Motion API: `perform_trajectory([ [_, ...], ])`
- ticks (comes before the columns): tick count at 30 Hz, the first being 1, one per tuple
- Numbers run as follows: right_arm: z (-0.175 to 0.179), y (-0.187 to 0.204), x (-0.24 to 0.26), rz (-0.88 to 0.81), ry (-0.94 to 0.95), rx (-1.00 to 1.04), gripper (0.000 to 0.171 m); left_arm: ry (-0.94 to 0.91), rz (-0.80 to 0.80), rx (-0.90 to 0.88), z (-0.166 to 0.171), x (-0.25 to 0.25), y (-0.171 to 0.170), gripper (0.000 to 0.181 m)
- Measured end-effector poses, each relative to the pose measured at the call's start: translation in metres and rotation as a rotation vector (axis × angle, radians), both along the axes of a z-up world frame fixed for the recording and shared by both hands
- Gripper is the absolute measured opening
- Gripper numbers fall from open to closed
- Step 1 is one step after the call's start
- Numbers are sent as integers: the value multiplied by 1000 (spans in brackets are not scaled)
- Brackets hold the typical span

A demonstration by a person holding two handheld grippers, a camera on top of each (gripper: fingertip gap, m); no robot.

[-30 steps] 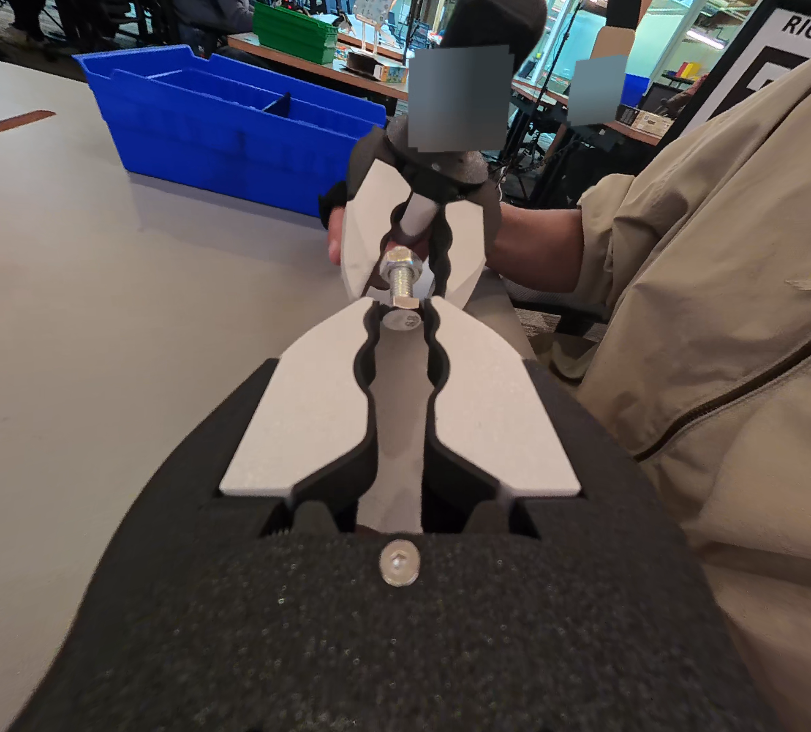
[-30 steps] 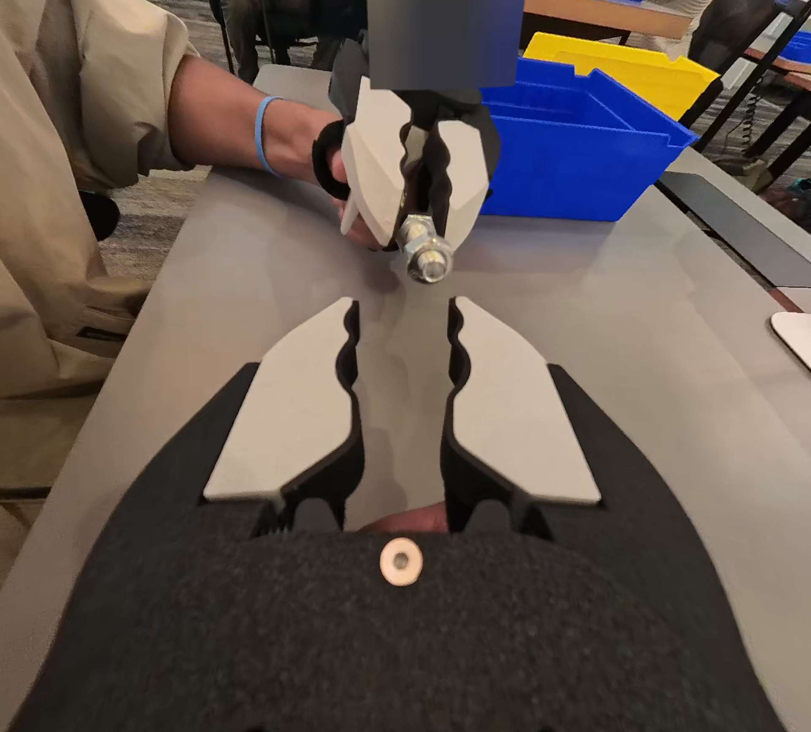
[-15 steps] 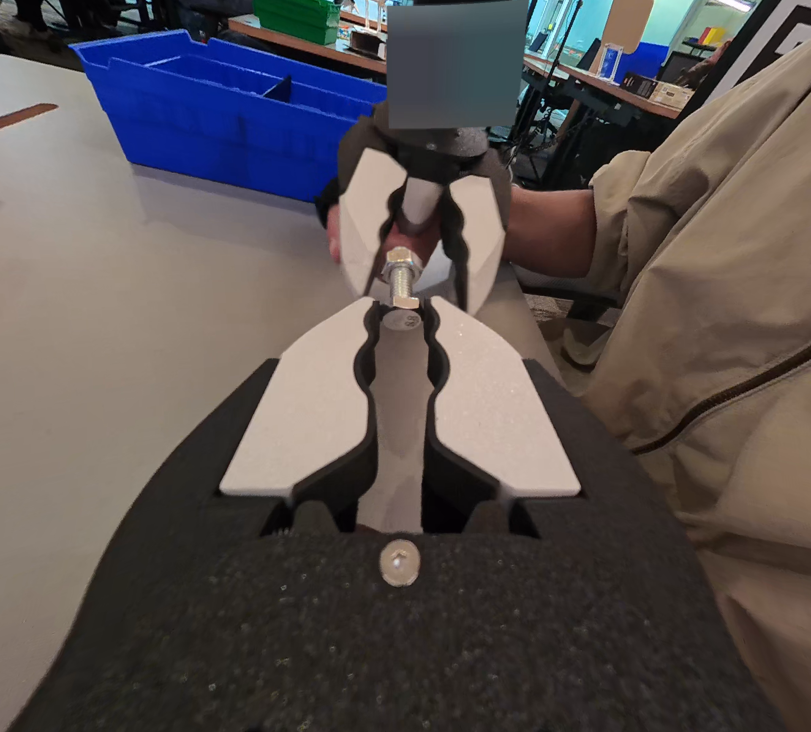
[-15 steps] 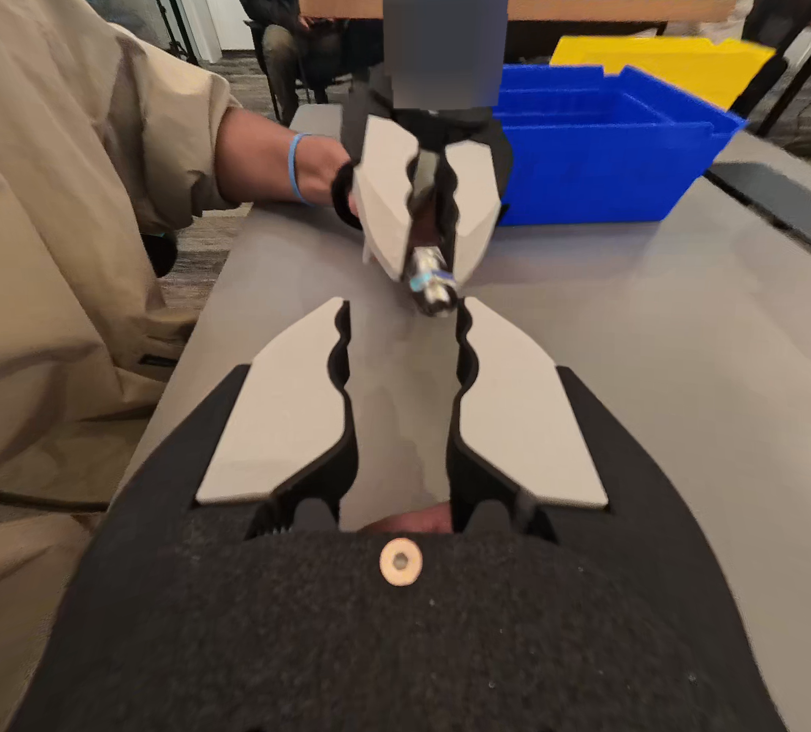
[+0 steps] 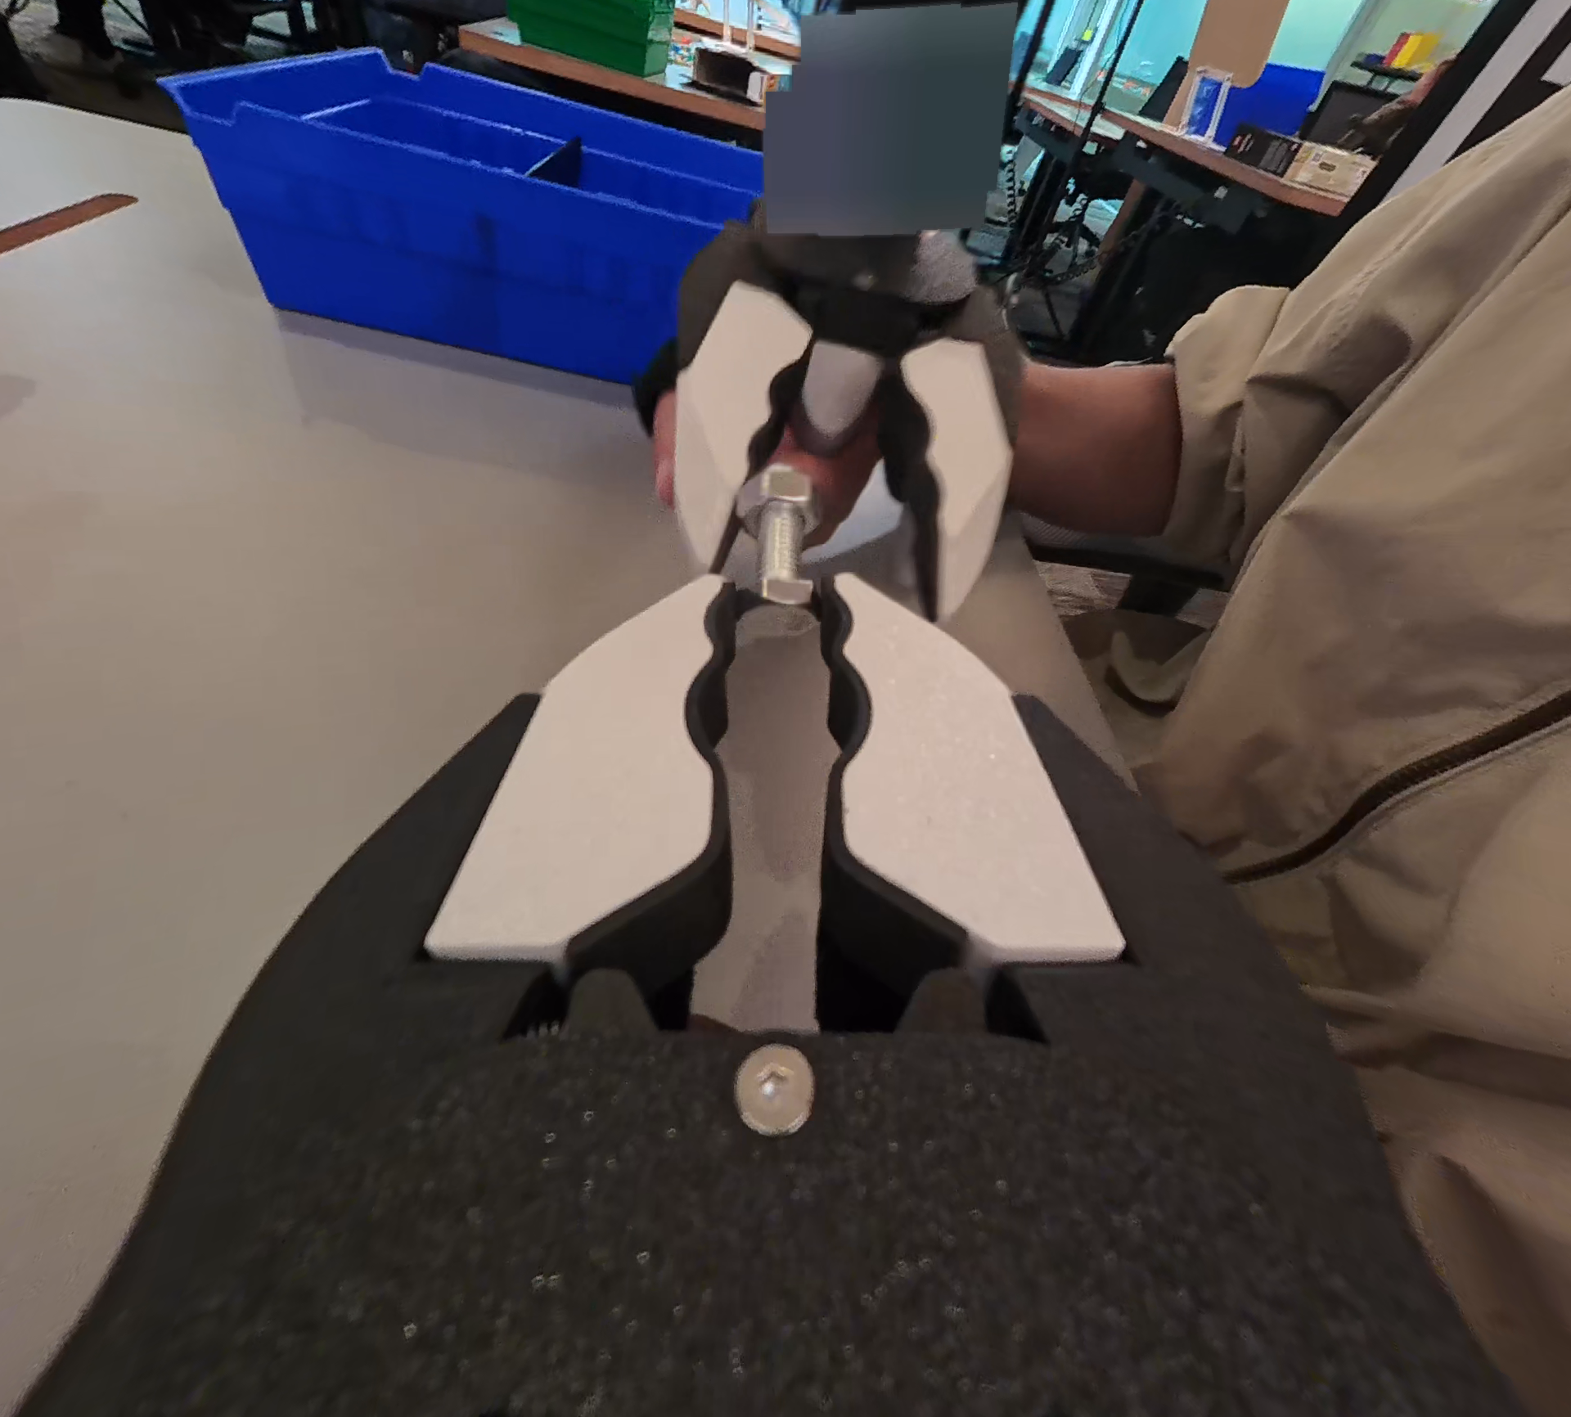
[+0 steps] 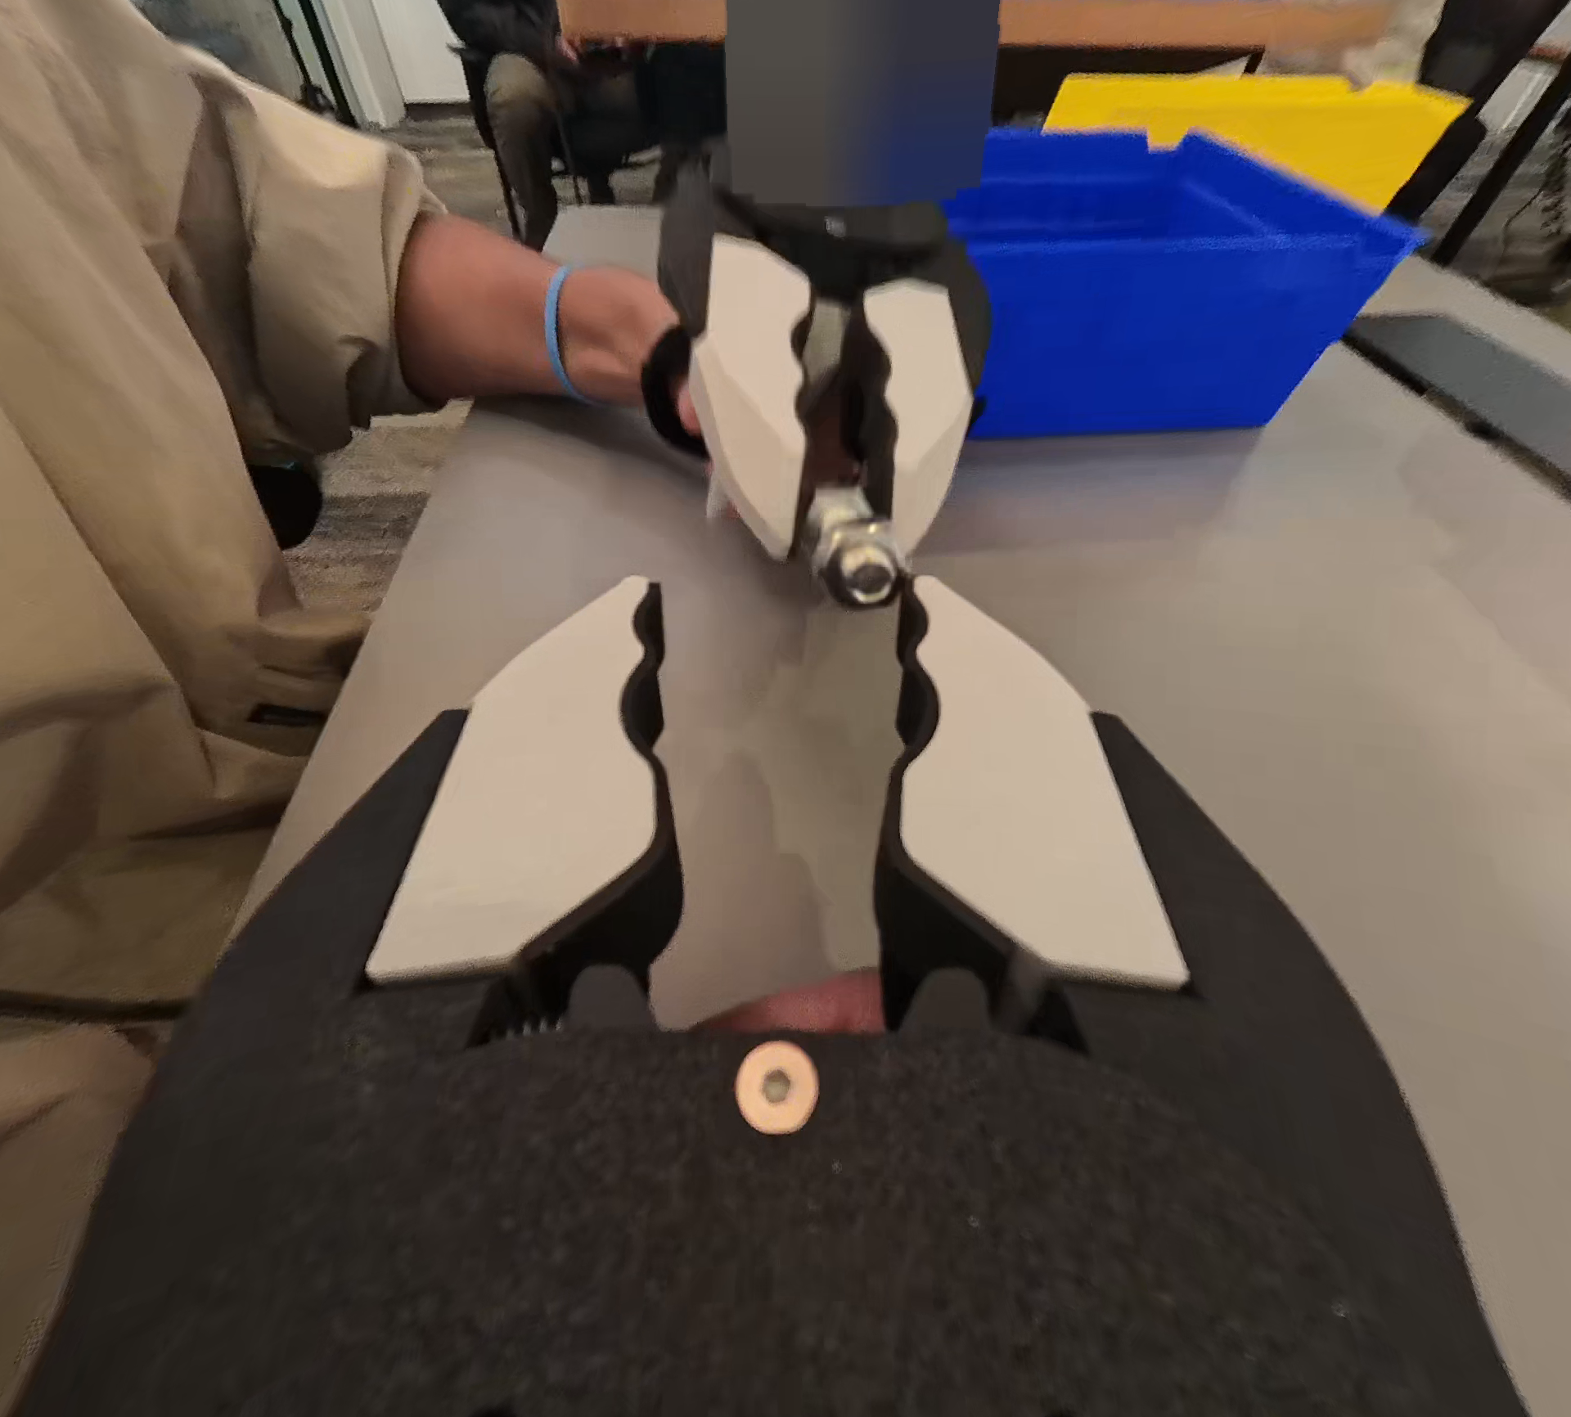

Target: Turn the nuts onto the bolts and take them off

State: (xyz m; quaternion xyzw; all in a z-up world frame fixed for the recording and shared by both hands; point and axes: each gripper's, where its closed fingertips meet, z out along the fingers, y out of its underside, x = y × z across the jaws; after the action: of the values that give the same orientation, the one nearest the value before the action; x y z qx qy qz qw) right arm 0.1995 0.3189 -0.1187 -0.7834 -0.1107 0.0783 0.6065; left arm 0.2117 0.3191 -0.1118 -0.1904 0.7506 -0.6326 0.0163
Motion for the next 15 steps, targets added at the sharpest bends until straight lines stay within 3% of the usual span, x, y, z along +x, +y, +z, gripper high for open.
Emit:
perform_trajectory([
  [5, 34, -1, 0, 1, -11, 108, 44, 10, 12, 45, -11, 3, -1, 18],
  [12, -8, -4, 11, -32, 16, -43, 49, -12, 6, -7, 3, 0, 2, 18],
  [15, -1, 0, 2, -9, 15, -12, 54, -10, 14, 22, -3, 2, 2, 18],
])
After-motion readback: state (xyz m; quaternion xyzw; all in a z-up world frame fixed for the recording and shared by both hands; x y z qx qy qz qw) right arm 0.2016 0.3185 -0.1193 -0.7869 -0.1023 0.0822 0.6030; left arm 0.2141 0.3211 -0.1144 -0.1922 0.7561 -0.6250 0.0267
